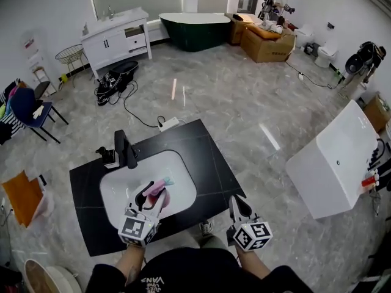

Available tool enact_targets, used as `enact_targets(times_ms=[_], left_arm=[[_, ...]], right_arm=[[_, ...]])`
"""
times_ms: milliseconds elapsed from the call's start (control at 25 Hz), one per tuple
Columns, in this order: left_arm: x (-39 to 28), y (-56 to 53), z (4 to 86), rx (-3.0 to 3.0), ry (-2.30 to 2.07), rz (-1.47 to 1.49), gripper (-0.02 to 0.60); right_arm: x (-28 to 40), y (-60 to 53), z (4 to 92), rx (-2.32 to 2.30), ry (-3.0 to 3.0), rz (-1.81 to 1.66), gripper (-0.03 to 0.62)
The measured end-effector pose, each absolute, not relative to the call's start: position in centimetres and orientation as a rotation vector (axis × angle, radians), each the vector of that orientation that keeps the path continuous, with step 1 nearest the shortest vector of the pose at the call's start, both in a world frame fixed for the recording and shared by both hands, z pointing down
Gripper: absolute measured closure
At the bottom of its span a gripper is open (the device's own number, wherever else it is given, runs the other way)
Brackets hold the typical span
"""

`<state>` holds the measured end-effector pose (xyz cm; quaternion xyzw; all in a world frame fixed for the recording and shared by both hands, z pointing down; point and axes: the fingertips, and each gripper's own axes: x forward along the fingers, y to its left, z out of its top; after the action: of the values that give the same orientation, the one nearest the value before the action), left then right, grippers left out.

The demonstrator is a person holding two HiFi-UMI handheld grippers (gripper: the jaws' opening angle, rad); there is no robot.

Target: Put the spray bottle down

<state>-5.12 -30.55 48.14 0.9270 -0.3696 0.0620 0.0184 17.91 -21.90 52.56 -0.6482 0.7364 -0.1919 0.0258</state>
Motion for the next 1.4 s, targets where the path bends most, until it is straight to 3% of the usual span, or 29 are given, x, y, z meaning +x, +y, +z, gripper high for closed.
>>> enact_targets(times_ms=[680, 1400], left_arm=[[2.4, -47.4, 49.5, 2.791, -1.427, 0.101, 0.413], [6.8, -61.7, 54.9, 2.628, -1.513, 0.101, 0.413]], right_arm=[[25.1, -31.5, 54.4, -1.862, 2.431, -0.676, 0.594], [29.4, -33.4, 57.3, -1.856, 2.457, -0.772, 0.594]])
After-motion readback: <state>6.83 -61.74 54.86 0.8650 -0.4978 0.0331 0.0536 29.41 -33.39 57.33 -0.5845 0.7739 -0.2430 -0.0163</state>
